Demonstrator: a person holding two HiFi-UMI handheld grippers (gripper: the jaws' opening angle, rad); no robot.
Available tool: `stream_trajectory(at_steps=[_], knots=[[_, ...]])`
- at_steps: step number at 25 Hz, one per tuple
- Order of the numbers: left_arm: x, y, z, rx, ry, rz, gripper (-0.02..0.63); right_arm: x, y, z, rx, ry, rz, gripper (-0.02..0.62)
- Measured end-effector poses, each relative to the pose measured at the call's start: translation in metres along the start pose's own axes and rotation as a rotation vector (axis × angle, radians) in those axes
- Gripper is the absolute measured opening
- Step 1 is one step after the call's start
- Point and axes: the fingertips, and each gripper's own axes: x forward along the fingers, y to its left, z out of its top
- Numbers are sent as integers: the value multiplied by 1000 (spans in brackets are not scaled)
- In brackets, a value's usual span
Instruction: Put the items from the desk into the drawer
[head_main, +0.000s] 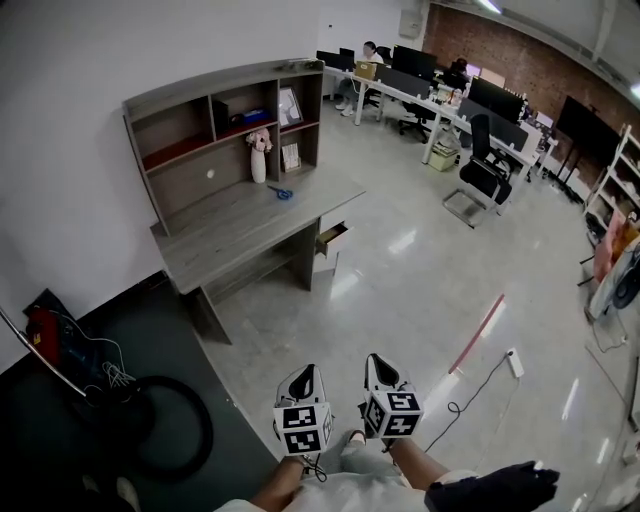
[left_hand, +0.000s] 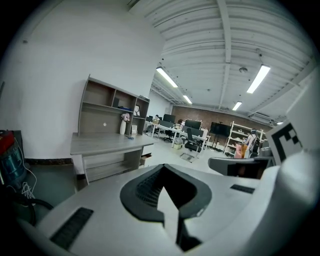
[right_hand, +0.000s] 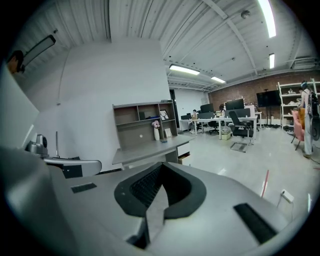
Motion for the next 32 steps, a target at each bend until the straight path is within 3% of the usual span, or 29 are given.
stream_trajectory(at_steps=[9,19,32], knots=[[63,8,17,-19,-10,26,-2,59,-27,17,-18,16,34,-2],[162,-11,64,-7,-25,45,-2,136,-80,77,-34,0,100,-2],[261,-26,94,-7,13,90,-2,221,-142,114,-30,14,159,-2]])
